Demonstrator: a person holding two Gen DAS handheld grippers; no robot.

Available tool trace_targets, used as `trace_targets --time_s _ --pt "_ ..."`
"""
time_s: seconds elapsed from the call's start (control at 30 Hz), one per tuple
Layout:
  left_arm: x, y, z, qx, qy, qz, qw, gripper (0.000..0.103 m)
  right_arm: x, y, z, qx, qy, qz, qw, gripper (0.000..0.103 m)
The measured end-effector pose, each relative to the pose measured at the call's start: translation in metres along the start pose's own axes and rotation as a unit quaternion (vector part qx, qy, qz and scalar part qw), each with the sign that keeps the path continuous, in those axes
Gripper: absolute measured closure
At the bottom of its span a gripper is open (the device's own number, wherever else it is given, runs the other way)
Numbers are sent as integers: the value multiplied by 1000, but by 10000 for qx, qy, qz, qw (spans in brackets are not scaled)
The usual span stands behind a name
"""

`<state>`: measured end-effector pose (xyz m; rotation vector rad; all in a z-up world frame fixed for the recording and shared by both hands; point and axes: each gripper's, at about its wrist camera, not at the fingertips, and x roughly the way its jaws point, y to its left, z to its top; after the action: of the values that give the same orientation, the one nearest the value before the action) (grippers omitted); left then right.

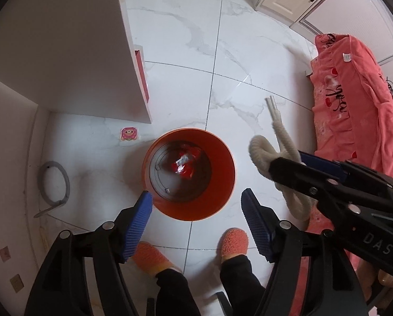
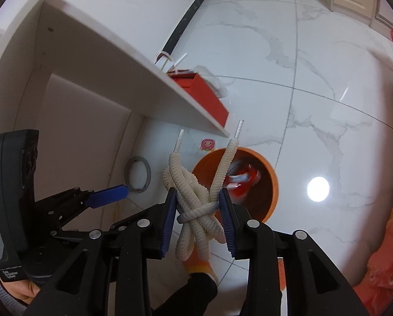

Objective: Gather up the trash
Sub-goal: 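Carry the chip bag and rope in both tools over the orange bin, then open both tools to drop the bag and rope into the bin, then move both open tools back toward the items on the desk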

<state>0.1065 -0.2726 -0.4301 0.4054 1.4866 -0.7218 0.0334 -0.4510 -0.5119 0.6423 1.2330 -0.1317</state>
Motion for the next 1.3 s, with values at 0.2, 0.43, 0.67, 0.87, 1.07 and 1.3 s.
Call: trace_targets --time_s 0.2,0.43,0.67,0.87,1.07,1.3 --pt "3 5 0 28 45 122 9999 32 4 5 1 -4 24 -9 10000 61" --pt "-5 6 -3 -32 -5 134 9999 32 -8 7 1 17 -3 37 10000 61" --pt "-39 -7 -7 73 -154 132 9998 32 -51 28 -4 -204 -101 90 9997 61" --pt "-91 -24 -19 229 -432 183 9986 32 -113 49 -13 -416 -314 109 9986 61" --pt "-154 -36 -34 275 -799 252 9961 32 -177 80 -21 -729 -483 232 9959 61" --pt "-229 -28 -63 41 -1384 561 9888 32 -238 138 -33 -1284 -703 562 9876 61"
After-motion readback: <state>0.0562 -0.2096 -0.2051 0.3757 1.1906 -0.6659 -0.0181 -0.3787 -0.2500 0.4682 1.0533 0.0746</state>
